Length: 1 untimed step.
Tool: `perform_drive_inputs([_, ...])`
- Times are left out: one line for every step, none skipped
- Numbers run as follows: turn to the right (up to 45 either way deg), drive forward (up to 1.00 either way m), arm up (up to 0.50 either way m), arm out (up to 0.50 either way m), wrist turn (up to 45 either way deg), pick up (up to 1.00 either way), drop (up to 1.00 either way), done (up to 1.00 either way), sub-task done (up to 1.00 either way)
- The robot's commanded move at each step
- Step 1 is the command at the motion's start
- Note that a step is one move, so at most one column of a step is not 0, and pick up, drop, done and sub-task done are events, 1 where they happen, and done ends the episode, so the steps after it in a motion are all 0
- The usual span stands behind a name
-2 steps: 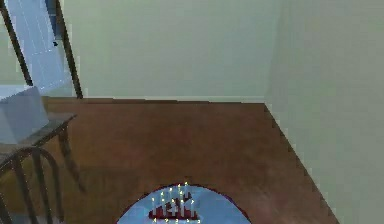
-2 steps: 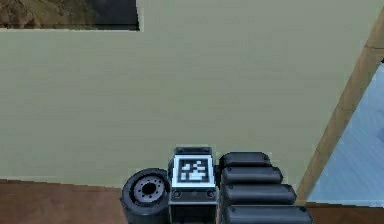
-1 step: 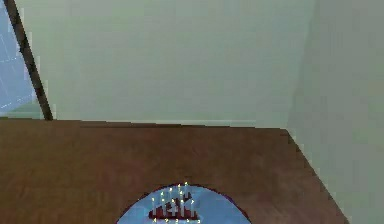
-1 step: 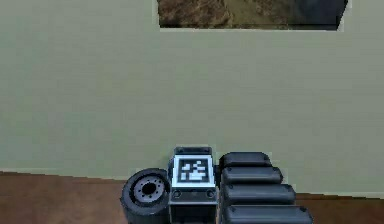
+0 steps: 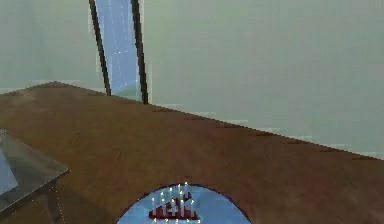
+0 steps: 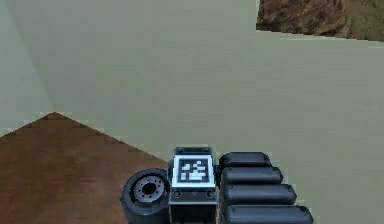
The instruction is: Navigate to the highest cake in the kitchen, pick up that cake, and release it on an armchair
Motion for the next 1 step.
perform_drive_inputs([0.0, 1.0, 0.0, 0.0, 0.0, 0.0, 0.0, 0.0, 0.0])
